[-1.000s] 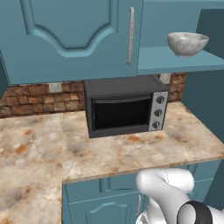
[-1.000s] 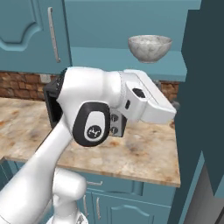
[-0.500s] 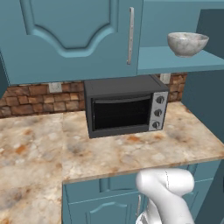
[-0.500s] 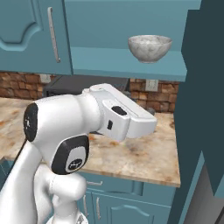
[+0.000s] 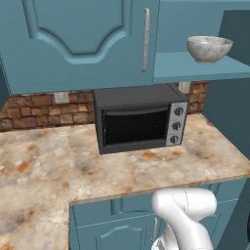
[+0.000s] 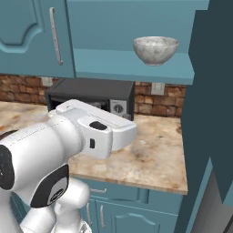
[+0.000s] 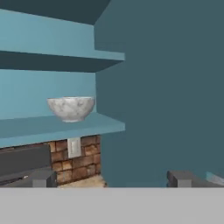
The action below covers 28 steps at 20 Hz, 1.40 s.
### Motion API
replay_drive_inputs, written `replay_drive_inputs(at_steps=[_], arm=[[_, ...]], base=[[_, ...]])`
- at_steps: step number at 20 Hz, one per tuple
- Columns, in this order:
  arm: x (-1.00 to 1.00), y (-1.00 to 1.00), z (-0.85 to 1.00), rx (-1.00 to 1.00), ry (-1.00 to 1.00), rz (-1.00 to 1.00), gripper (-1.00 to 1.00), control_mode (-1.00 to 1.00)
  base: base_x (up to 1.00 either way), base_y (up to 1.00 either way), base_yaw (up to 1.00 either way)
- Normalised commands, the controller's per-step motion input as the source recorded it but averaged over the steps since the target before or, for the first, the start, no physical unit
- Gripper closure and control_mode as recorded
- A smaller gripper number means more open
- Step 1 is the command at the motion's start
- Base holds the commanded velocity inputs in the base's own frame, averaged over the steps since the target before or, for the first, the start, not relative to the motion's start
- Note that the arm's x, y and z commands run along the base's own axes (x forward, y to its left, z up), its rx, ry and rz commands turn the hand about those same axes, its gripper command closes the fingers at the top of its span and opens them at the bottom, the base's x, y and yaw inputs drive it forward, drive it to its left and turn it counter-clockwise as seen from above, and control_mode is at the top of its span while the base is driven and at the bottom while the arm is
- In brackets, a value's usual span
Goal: Move the bowls from the cabinet to the plates on the dining table.
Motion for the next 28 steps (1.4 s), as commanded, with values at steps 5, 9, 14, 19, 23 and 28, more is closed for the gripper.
replay_drive_inputs(at_steps=[5, 9, 14, 19, 23, 28], arm=[[-0.16, 0.62, 0.21, -0.09, 0.0, 0.17, -1.0, -1.0], [-0.11, 0.62, 0.23, -0.1, -0.02, 0.12, -1.0, -1.0], [-0.06, 0.59, 0.16, -0.09, -0.04, 0.07, -1.0, -1.0], [-0.01, 0.51, 0.14, -0.05, -0.02, 0.05, -1.0, -1.0], [0.0, 0.47, 0.16, 0.0, 0.0, 0.05, -1.0, -1.0], [0.0, 0.38, 0.1, 0.0, 0.0, 0.07, -1.0, -1.0]], base=[[0.0, 0.0, 0.0], [0.0, 0.0, 0.0], [0.0, 0.0, 0.0], [0.0, 0.0, 0.0], [0.0, 0.0, 0.0], [0.0, 0.0, 0.0]])
